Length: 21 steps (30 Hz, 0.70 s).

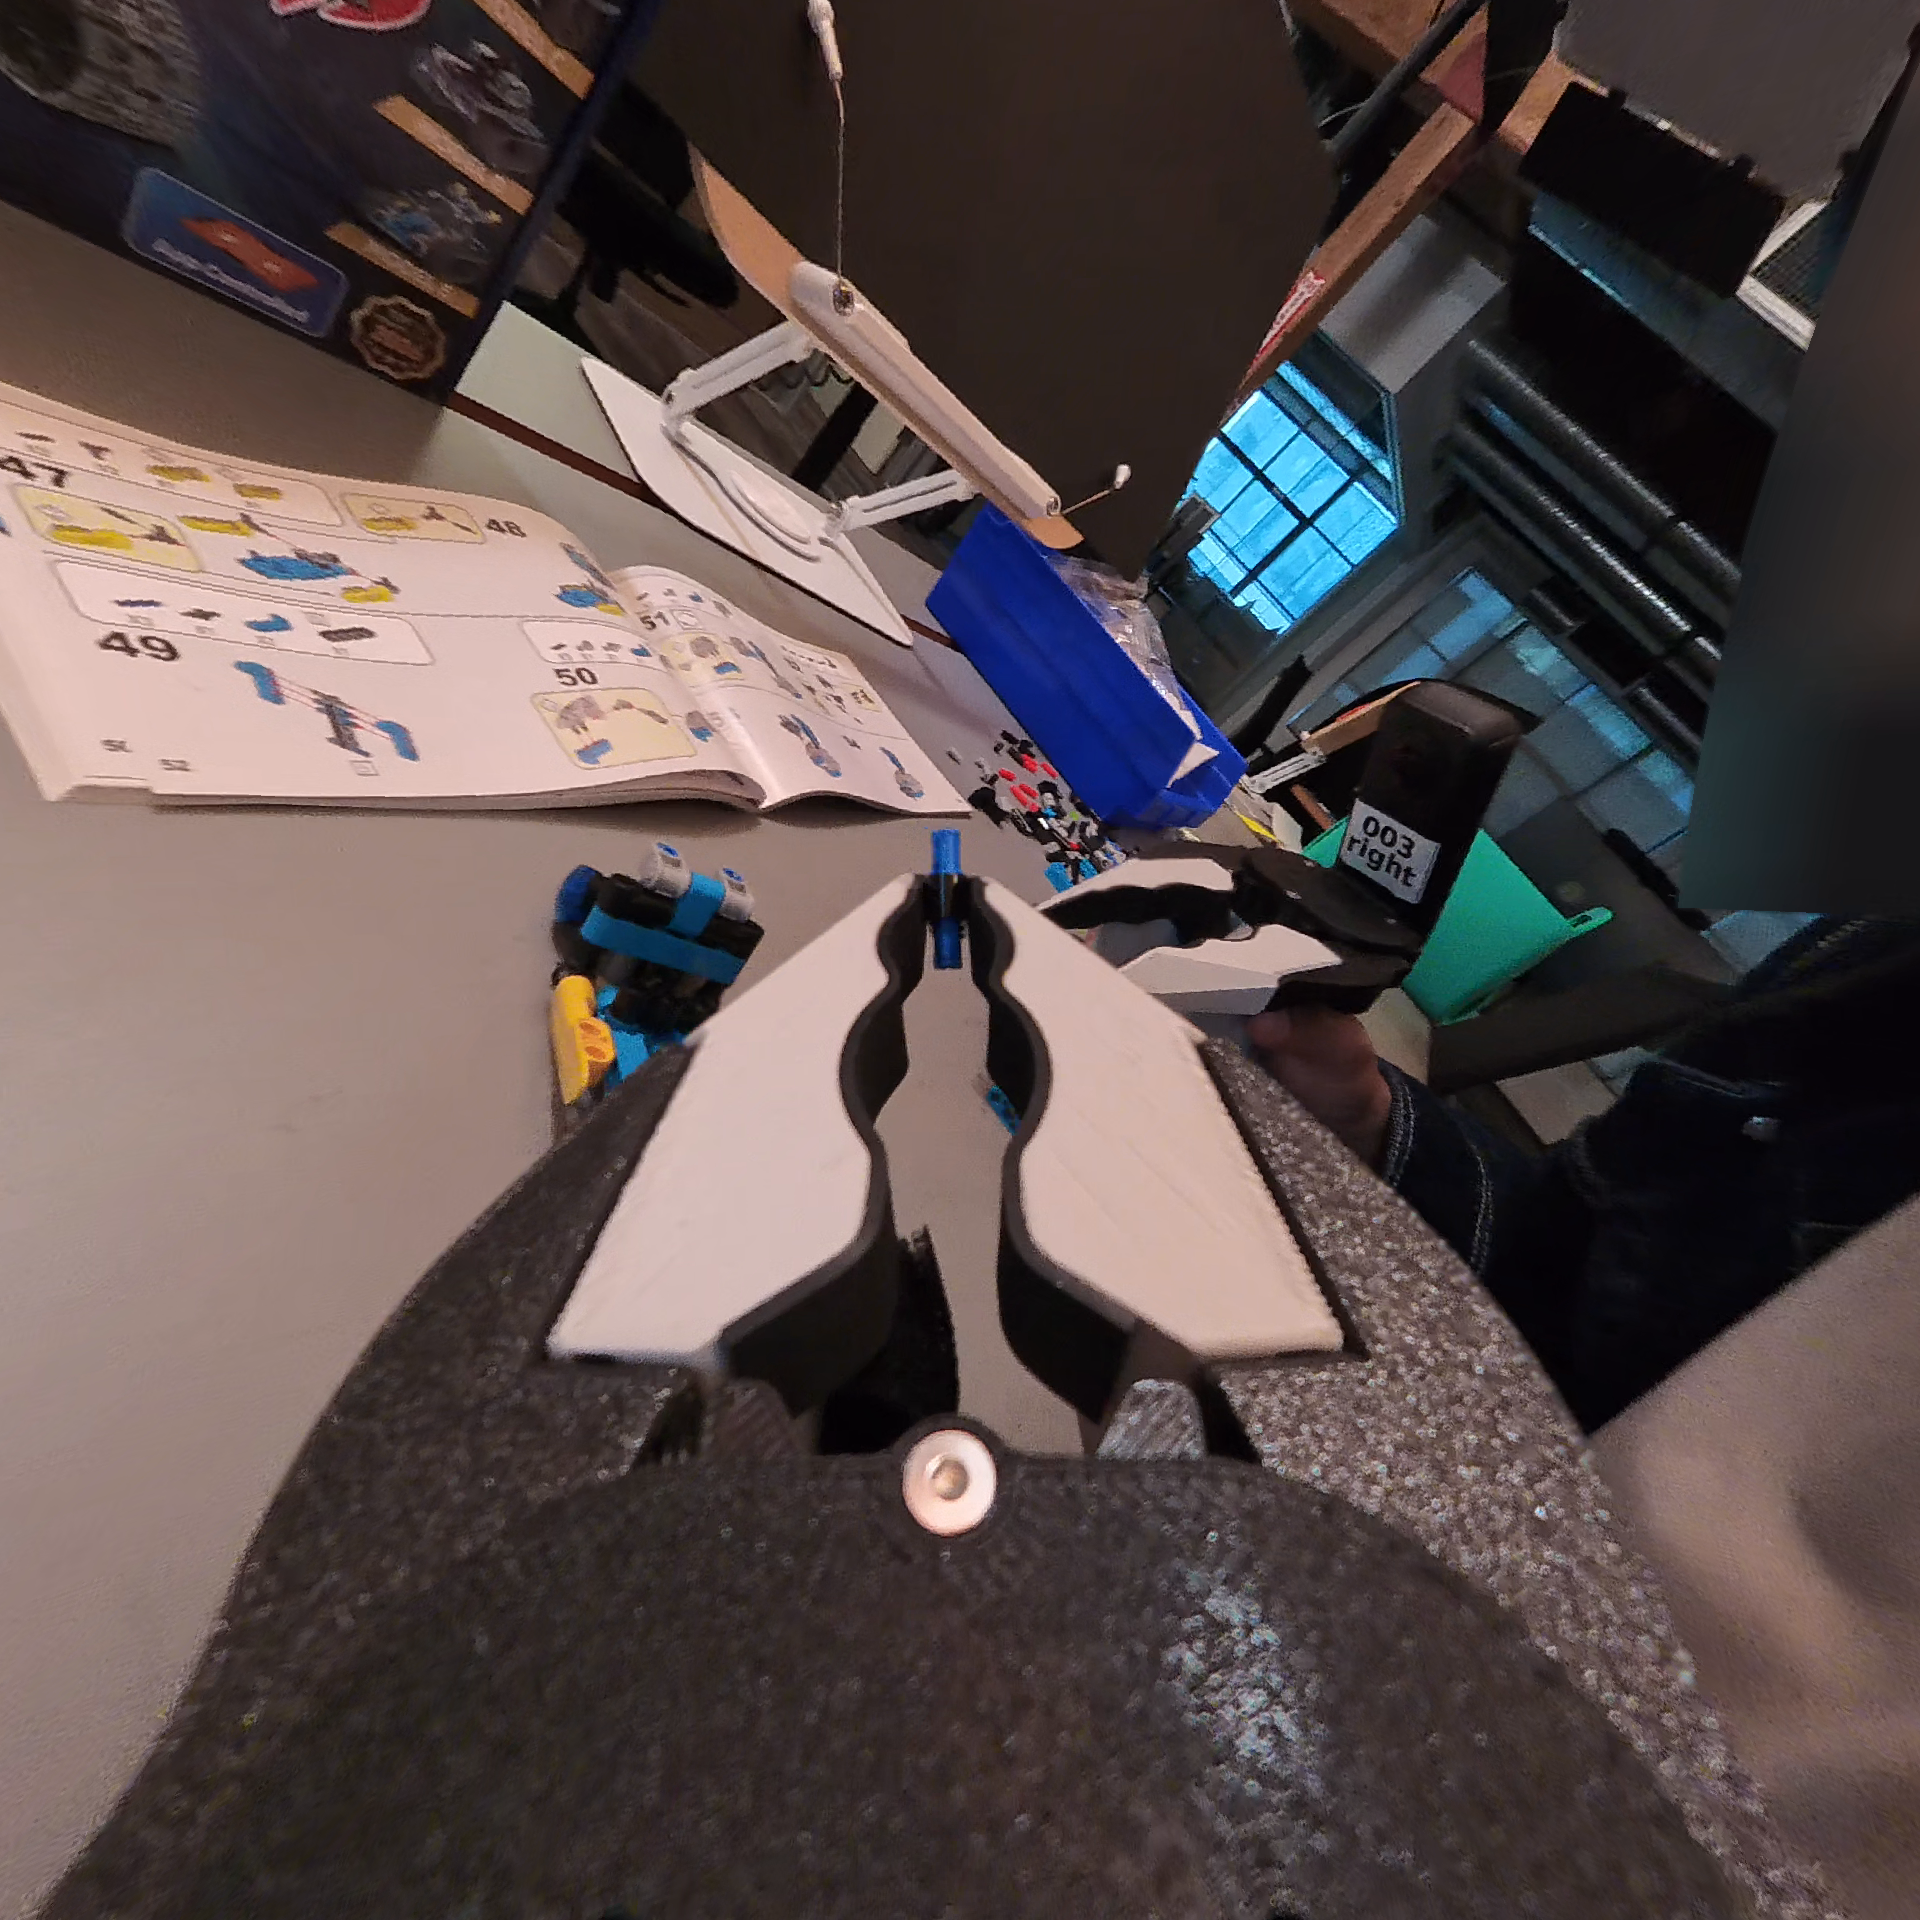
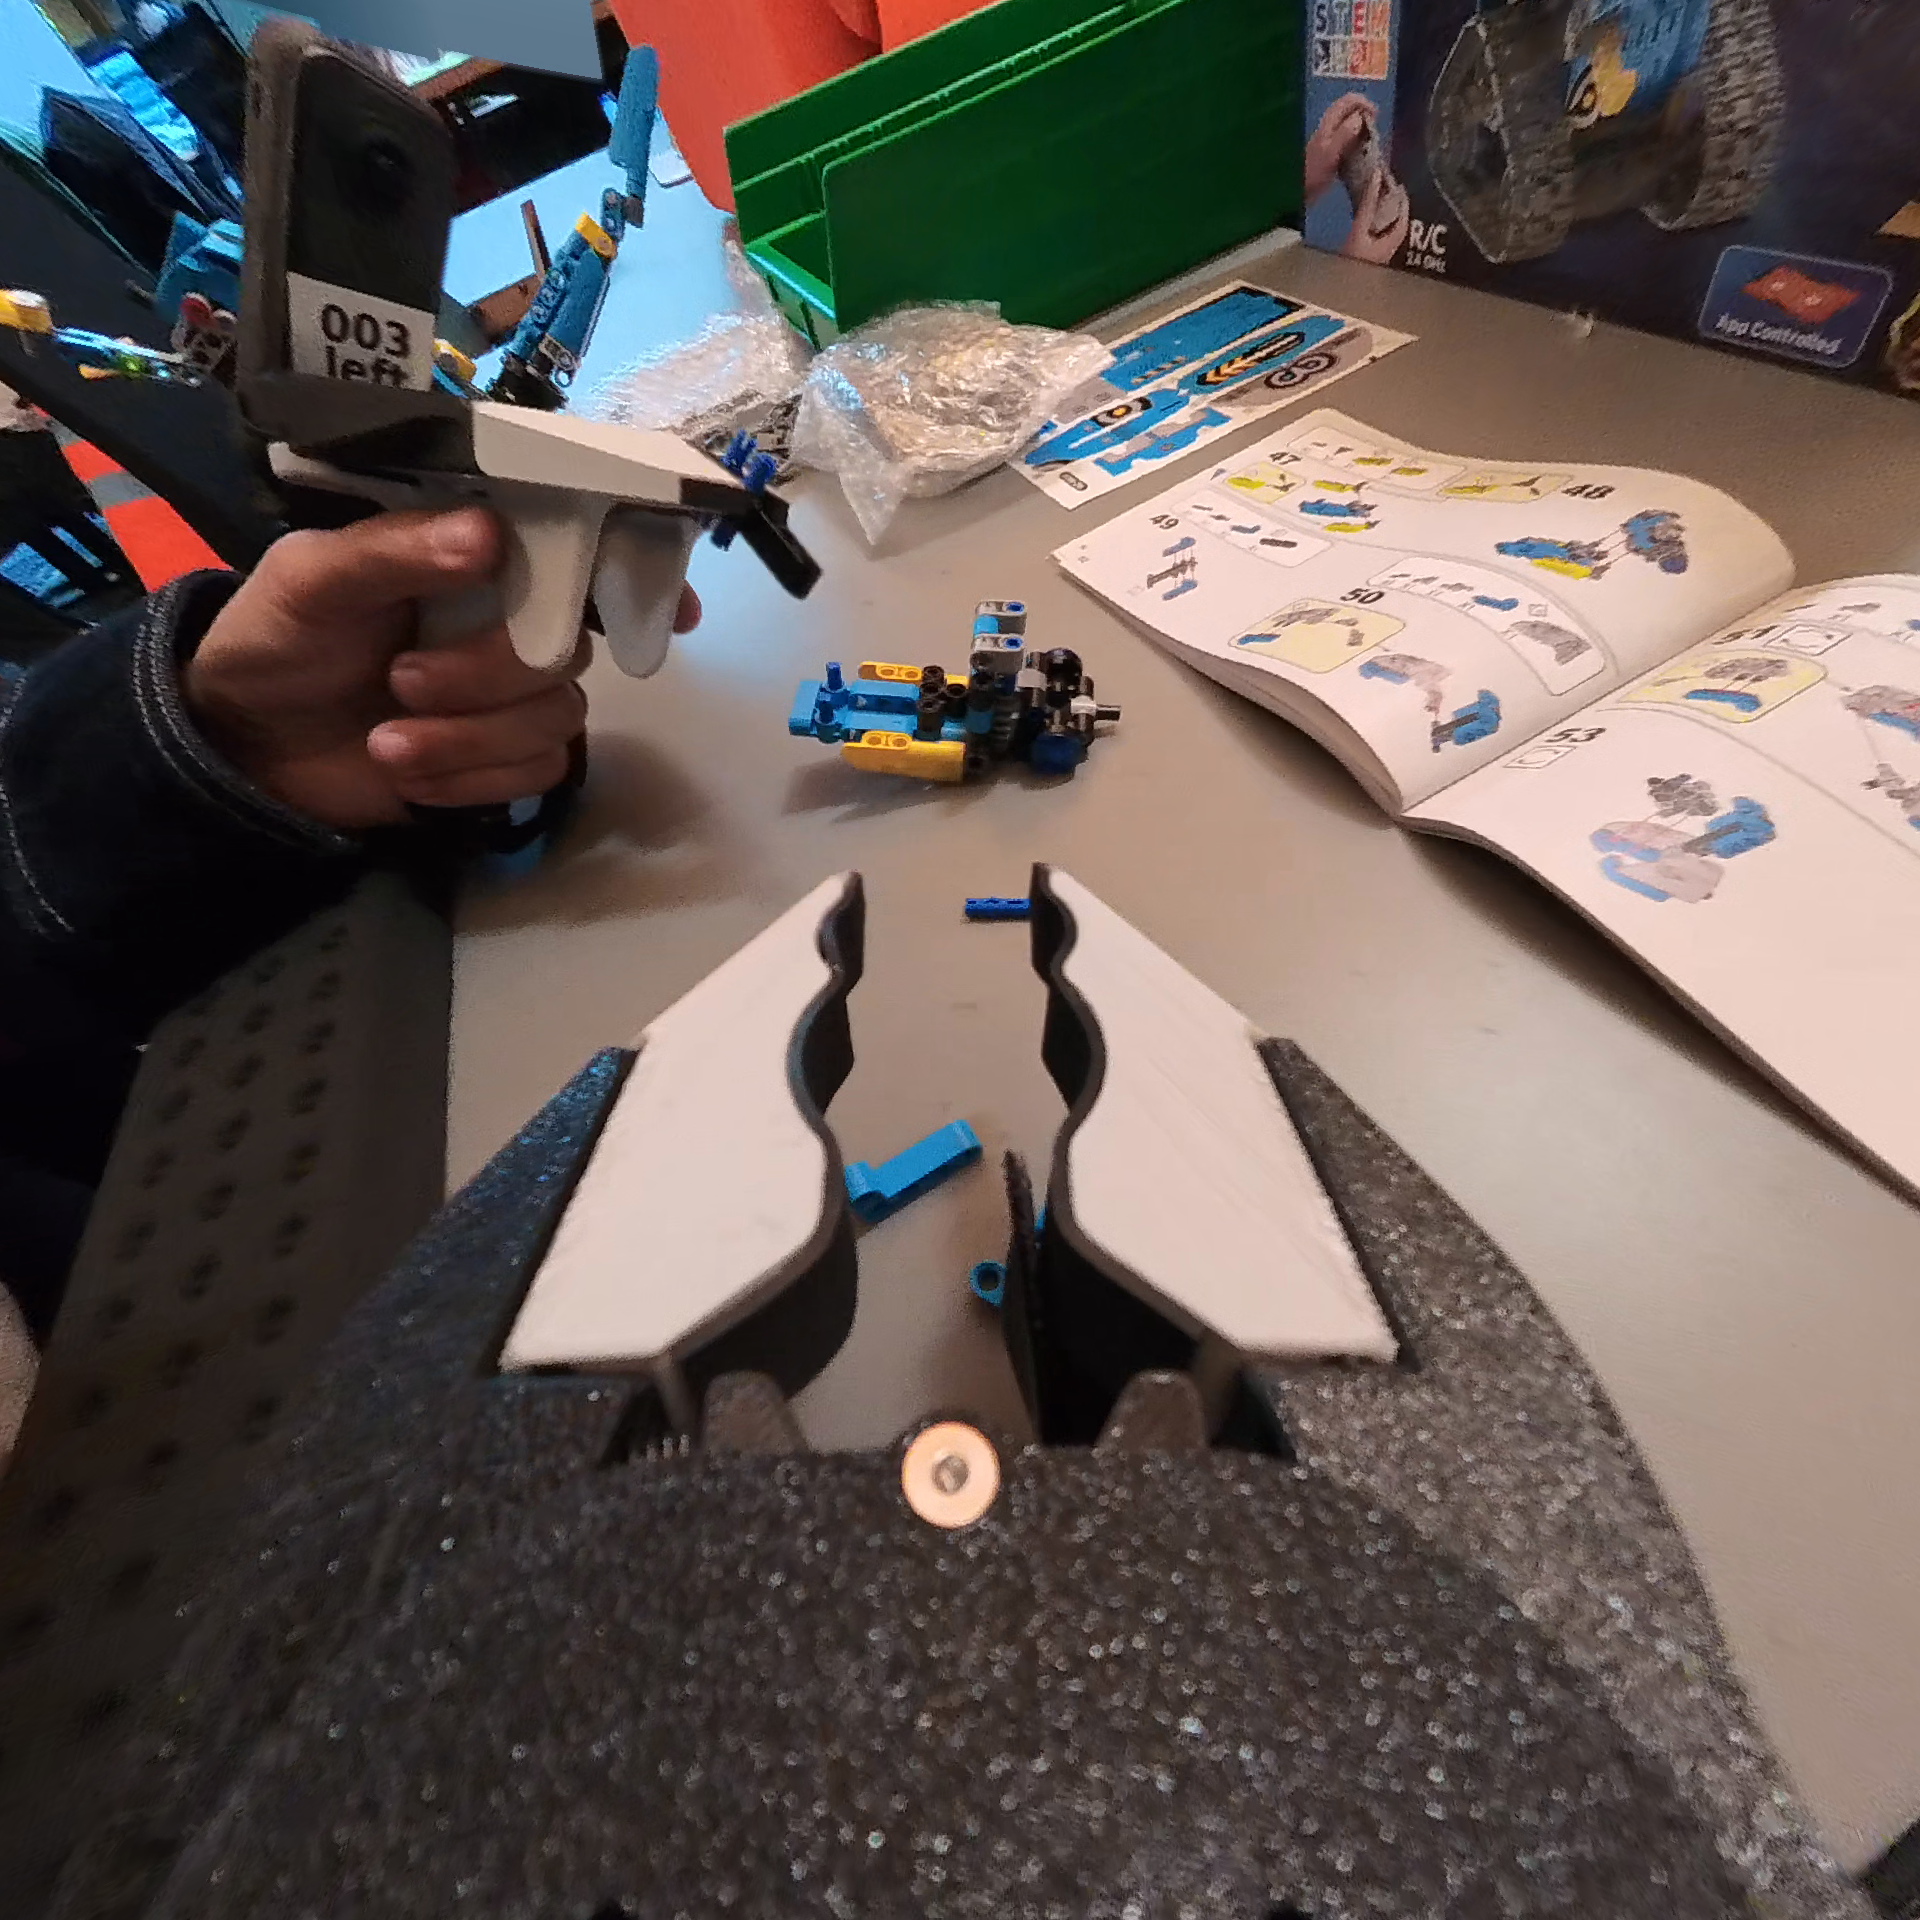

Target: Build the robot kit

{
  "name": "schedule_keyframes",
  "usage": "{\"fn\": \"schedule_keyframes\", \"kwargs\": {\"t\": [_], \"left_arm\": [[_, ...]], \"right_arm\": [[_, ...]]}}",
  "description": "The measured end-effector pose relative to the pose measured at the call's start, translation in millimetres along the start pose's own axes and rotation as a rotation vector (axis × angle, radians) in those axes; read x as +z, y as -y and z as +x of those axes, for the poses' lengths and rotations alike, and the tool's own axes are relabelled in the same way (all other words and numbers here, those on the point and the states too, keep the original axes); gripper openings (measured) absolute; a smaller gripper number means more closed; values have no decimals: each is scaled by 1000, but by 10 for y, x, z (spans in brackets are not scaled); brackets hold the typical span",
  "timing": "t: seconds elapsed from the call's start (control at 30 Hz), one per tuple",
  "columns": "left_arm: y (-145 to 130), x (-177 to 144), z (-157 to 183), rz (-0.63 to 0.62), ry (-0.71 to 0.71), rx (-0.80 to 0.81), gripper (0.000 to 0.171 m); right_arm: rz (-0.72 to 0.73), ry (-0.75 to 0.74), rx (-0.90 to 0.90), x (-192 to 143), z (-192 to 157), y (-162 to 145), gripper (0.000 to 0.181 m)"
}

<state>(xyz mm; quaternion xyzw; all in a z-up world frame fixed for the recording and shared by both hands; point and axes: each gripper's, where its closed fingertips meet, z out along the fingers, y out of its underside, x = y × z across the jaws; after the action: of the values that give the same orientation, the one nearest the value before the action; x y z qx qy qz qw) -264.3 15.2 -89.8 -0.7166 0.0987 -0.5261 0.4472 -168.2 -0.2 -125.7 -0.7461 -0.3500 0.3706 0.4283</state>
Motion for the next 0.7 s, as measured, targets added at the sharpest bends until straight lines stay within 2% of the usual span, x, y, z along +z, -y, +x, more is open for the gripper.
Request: {"fn": "schedule_keyframes", "kwargs": {"t": [0.1, 0.23, 0.37, 0.47, 0.6, 0.7], "left_arm": [[-11, 13, 12, -7, -9, -2, 7], [-71, 49, 116, -37, -59, 11, 7], [-187, 84, 471, -91, -239, 25, 7], [-337, 91, 631, -155, -291, 98, 7], [-652, 149, 741, -283, -287, 267, 7], [-753, 161, 803, -312, -291, 355, 7]], "right_arm": [[-10, -13, -7, -4, 34, -20, 21], [-14, 6, -31, -1, -22, -21, 21], [17, 210, 38, -4, -336, 41, 26], [56, 356, 47, -104, -551, 152, 28], [77, 423, -29, -224, -710, 232, 28], [52, 456, -32, -220, -790, 180, 23]]}}
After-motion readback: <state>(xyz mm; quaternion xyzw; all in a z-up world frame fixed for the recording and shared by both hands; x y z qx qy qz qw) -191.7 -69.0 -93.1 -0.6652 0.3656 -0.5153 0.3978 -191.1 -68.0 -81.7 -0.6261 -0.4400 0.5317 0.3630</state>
